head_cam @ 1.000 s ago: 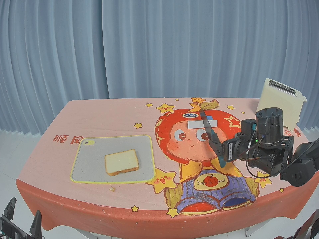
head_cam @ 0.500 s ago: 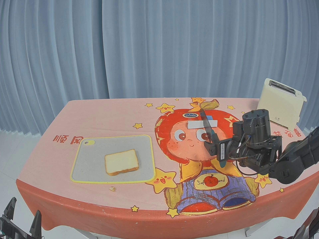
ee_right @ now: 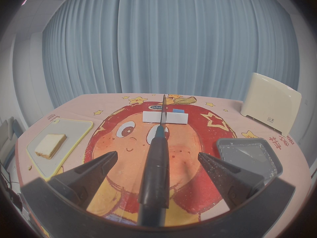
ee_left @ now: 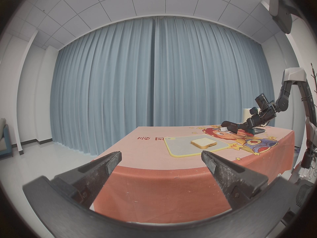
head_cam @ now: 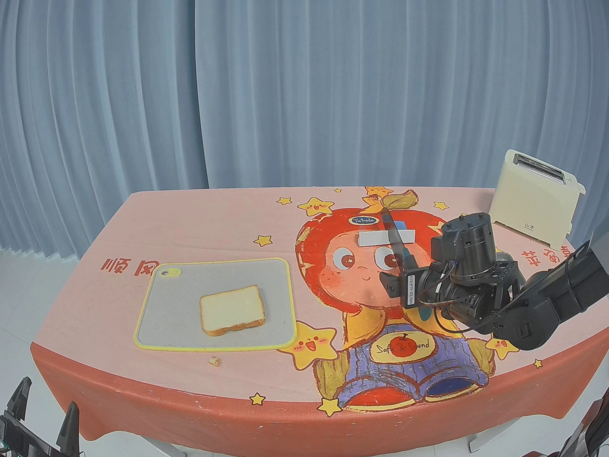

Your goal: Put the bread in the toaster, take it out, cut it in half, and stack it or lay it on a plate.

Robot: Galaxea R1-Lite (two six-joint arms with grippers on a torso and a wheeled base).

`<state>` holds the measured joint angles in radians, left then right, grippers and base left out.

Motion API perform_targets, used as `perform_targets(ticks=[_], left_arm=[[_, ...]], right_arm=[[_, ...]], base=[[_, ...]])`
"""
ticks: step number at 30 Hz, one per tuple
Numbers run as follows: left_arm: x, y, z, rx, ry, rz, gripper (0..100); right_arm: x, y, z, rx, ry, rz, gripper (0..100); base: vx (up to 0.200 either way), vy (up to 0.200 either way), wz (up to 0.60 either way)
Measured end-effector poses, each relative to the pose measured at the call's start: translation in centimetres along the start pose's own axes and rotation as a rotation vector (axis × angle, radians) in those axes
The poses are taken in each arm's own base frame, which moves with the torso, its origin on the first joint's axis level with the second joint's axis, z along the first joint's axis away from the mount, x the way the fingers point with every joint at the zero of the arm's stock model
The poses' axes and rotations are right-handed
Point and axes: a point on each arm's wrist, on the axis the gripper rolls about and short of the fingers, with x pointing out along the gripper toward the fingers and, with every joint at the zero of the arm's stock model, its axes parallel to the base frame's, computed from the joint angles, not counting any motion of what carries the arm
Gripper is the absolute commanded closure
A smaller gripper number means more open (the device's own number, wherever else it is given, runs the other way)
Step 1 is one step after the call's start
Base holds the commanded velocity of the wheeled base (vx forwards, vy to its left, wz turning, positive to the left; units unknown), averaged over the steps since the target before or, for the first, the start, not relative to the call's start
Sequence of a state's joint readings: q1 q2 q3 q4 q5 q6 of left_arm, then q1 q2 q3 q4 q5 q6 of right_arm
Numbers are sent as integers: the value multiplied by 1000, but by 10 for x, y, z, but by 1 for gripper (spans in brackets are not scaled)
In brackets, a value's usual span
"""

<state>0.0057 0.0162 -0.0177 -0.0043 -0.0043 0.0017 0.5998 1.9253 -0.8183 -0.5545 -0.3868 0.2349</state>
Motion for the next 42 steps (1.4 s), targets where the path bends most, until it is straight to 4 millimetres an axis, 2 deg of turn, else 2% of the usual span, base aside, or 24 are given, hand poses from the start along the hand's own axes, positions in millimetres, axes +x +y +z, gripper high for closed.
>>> perform_targets(ticks=[13, 14, 32, 36, 42], left_arm=[[0, 0, 0, 0, 0, 0, 0], [0, 0, 0, 0, 0, -1, 0], [0, 0, 0, 0, 0, 0, 0], [0, 0, 0, 0, 0, 0, 0], [0, 0, 0, 0, 0, 0, 0]], right_arm=[[8, -2, -5, -1, 18, -16, 0], [8, -1, -5, -1, 19, -16, 100], [5, 3, 0, 36, 1, -2, 100], [-3, 3, 10, 45, -32, 9, 100], [-26, -2, 26, 66, -95, 30, 100]], base=[[0, 0, 0], [0, 0, 0], [0, 0, 0], [0, 0, 0], [0, 0, 0]])
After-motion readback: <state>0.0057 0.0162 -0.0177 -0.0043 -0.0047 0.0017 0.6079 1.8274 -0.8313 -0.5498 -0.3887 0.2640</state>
